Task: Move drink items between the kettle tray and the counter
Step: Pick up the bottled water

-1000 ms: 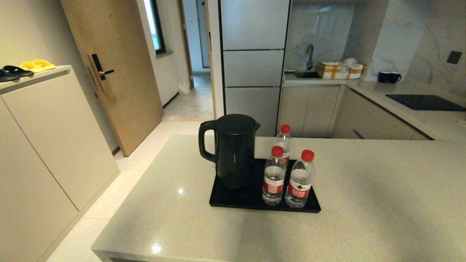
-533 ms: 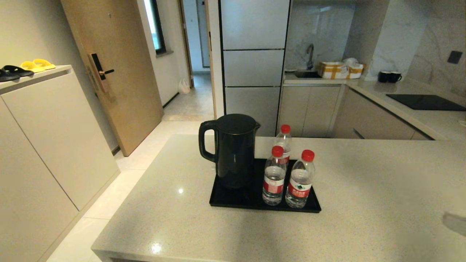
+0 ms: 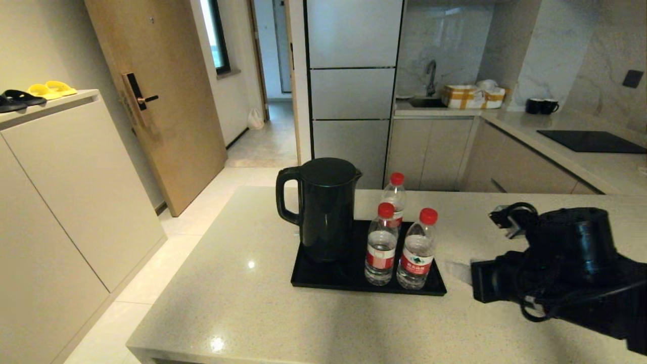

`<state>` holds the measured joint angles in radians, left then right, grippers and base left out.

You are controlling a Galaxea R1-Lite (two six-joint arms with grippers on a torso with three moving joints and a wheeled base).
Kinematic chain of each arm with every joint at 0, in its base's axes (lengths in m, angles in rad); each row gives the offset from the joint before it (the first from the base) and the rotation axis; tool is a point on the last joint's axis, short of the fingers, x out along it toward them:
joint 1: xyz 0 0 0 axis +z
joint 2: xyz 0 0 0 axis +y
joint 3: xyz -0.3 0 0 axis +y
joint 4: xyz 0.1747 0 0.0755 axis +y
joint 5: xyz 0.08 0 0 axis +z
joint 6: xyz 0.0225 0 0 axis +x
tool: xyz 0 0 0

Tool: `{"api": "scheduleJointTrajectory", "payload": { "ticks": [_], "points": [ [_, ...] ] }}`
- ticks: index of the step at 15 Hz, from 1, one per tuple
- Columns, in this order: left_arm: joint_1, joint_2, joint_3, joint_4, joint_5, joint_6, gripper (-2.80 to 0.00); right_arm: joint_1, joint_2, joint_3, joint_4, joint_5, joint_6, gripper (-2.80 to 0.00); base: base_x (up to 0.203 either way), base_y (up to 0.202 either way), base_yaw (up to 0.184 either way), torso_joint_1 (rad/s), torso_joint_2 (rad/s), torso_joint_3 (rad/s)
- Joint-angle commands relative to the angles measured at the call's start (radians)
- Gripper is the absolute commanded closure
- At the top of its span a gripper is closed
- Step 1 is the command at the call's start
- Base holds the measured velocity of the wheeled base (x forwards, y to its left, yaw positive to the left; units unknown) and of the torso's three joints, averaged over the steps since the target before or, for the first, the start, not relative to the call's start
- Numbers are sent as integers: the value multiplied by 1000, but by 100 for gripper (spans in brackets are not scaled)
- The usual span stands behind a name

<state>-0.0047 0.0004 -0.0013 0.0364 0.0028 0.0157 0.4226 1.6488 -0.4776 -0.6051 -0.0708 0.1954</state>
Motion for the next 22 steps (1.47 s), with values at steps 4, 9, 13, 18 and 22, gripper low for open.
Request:
{"api": "scheduleJointTrajectory", "payload": {
  "ticks": [4, 9, 13, 18, 22],
  "points": [
    [0, 0, 0, 0, 0, 1, 0, 59, 259, 45, -447, -93, 73, -280, 0, 0, 0, 0, 0, 0],
    [0, 0, 1, 0, 0, 0, 0, 51, 230, 108, -507, -113, 69, -280, 0, 0, 0, 0, 0, 0],
    [0, 0, 0, 0, 0, 1, 0, 50, 301, 71, -553, -116, 86, -280, 0, 0, 0, 0, 0, 0],
    [0, -2, 0, 0, 0, 1, 0, 38, 371, 9, -576, -150, 116, -280, 0, 0, 0, 0, 0, 0],
    [0, 0, 0, 0, 0, 0, 0, 4, 420, -50, -573, -164, 114, -280, 0, 0, 0, 0, 0, 0]
  ]
}}
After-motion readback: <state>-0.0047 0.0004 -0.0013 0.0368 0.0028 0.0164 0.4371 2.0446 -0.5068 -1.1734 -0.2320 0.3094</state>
